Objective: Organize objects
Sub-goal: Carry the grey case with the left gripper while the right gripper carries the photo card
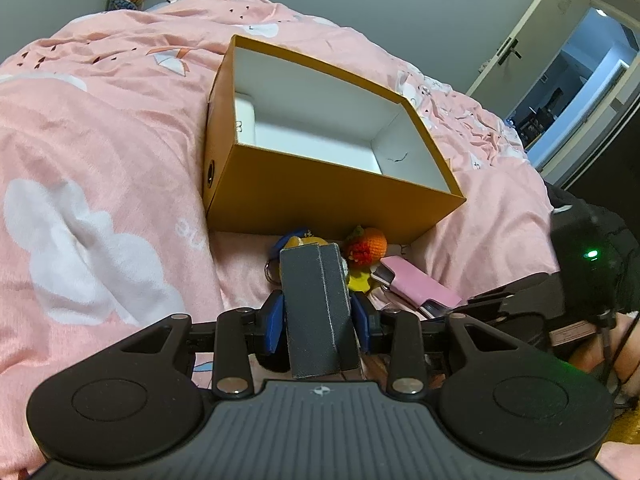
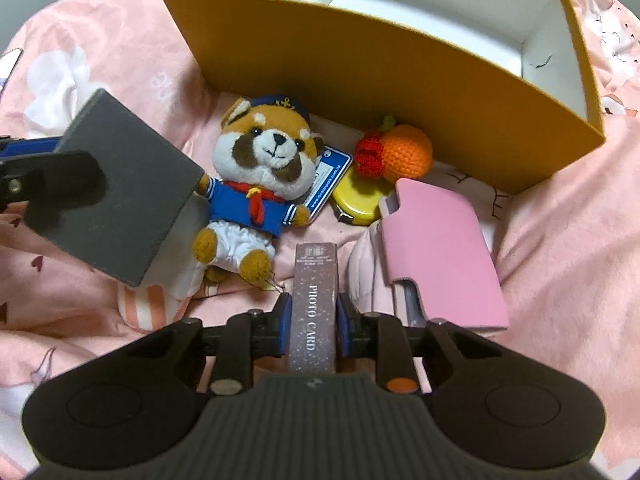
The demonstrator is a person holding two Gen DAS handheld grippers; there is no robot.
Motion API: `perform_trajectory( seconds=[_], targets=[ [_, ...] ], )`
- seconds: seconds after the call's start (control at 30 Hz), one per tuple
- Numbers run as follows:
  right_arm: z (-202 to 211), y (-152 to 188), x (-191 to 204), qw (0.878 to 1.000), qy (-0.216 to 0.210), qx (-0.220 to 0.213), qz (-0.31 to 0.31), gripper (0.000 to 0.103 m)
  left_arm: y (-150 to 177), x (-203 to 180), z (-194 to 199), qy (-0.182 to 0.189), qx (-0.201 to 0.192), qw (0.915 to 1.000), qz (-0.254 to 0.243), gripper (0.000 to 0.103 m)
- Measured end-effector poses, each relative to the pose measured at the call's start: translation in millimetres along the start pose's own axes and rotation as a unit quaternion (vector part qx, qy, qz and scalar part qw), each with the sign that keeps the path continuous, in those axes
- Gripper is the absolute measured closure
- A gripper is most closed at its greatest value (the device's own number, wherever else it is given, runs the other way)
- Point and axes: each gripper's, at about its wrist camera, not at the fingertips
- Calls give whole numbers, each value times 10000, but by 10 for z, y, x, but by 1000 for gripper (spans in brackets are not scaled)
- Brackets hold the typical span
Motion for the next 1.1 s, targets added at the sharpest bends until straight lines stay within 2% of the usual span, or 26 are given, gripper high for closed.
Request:
perform_trajectory(
  seconds=[0.27, 0.47, 0.6, 0.87, 1.0, 1.1],
  targets=[
    [543, 74, -290, 9935, -453, -824, -636, 79, -111, -148, 128, 213, -135, 9996, -114, 63],
    [969, -29, -420, 9812, -577, -1605, -905, 79, -354, -306, 226, 392, -499, 9977, -246, 63],
    [1153, -159, -488, 9718, -584, -2026, -1058, 79, -590, -364, 276, 330, -833, 9951, -416, 63],
    [1150, -602, -687, 9536, -811, -2463, -1527, 79, -1109, -207, 189, 159, -1144, 9929, -283, 63],
    [1022, -911, -814, 9489, -809, -2488, -1766, 79, -1358, -114, -120, 88, -1052, 9944, -68, 63],
    [786, -1167, -884, 9504, -679, -2381, -1881, 79, -1487, -128, -460, -42, -868, 9960, -218, 63]
  ],
)
Point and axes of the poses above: each gripper's, at about its wrist camera, not at the fingertips, and z roughly against the way its jaws point, x to its left, y to its underside, and after that the axes turned 7 degrees about y, right-handed
